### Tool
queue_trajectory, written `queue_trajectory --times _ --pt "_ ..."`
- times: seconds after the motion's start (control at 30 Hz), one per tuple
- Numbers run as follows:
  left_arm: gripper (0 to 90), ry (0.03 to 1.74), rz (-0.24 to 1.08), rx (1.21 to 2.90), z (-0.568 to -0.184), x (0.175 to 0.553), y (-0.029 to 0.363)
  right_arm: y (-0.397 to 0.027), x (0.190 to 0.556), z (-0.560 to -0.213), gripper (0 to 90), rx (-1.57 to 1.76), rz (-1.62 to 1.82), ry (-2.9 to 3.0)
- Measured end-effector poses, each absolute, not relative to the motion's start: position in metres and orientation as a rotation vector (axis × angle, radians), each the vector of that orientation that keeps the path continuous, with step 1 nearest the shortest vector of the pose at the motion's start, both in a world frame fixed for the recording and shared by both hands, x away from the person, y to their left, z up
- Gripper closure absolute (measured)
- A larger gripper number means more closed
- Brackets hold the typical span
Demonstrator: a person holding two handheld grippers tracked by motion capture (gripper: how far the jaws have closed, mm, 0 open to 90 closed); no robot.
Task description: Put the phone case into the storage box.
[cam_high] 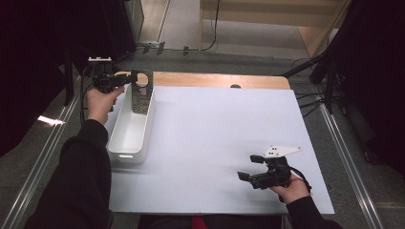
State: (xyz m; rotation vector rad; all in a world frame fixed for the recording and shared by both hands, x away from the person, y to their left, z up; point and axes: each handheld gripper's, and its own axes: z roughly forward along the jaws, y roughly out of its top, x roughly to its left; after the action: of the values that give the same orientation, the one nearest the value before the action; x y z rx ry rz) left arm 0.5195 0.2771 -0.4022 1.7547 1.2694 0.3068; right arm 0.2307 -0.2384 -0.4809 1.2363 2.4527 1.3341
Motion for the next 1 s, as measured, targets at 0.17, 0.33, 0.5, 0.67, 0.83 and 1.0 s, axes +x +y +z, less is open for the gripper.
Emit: queue_trajectory --times 0.17,0.33,0.5,0.67,0.83,1.0 --pt "38.6 1.282 0.284 1.769 -0.396 0.515 0.279 -0.240 0.230 -0.481 12.6 1.242 1.328 2.452" --pt "35.5 1.317 0.223 1.776 -0.390 0.511 0.280 -0.241 0.230 -0.481 12.6 1.247 1.326 2.451" --pt "35.4 1.309 0.202 1.792 -0.383 0.506 0.280 -0.241 0.230 -0.481 12.6 1.247 1.320 2.456" --pt "35.4 1.292 0.185 1.811 -0.376 0.500 0.279 -0.242 0.229 -0.481 12.6 1.247 1.313 2.456" --pt "30.7 1.275 0.128 1.791 -0.370 0.495 0.280 -0.242 0.230 -0.480 12.6 1.249 1.313 2.458" --pt "30.7 1.258 0.109 1.815 -0.362 0.488 0.278 -0.241 0.232 -0.480 12.5 1.240 1.313 2.461"
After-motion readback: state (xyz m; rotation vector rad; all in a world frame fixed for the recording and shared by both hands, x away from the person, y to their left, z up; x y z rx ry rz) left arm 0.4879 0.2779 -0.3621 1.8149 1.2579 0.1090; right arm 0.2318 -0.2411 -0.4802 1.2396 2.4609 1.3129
